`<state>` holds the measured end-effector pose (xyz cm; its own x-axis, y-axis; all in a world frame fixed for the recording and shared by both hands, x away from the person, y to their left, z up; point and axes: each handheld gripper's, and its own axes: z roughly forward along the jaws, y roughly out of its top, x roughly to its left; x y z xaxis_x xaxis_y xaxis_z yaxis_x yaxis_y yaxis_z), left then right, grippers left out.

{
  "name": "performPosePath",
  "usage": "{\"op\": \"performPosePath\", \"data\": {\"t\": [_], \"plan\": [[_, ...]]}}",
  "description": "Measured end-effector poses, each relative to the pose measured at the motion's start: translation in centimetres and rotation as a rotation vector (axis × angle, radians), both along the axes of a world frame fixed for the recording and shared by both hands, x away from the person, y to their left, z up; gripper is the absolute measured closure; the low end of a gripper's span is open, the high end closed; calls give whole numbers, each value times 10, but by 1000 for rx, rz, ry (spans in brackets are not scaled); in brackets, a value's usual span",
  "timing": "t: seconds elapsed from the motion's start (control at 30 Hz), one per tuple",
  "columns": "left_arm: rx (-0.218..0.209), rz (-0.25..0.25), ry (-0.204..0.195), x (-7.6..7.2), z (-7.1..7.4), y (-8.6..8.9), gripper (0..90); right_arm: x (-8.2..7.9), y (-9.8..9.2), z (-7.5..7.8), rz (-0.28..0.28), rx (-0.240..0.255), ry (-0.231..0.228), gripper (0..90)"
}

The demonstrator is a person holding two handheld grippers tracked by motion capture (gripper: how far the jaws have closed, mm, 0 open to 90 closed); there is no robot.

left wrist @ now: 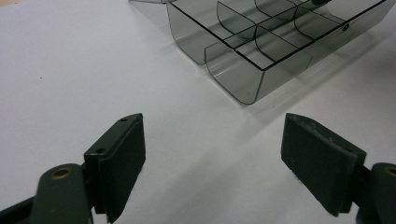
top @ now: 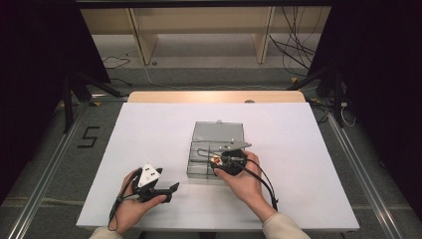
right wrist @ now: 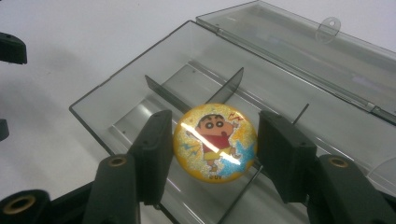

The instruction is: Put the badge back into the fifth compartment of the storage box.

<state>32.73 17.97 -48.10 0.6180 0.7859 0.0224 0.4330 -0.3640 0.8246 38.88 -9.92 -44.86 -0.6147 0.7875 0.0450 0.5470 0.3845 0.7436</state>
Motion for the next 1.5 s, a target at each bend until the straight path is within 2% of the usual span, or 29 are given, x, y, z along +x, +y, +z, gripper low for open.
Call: {"op": "performPosePath", "data": {"t": [0.97,1.1,1.27,1.5], "plan": [[0,0,1,0,0,0,217,5,6,-9,32,-35,49,469],[0,-1,1,0,0,0,217,5,5,-9,22,-28,51,418],[-3,-1,-1,0,0,1,219,4,-1,-4,2,-12,42,417],[-5,1,0,-1,0,1,225,3,-20,4,-15,6,13,403]]}}
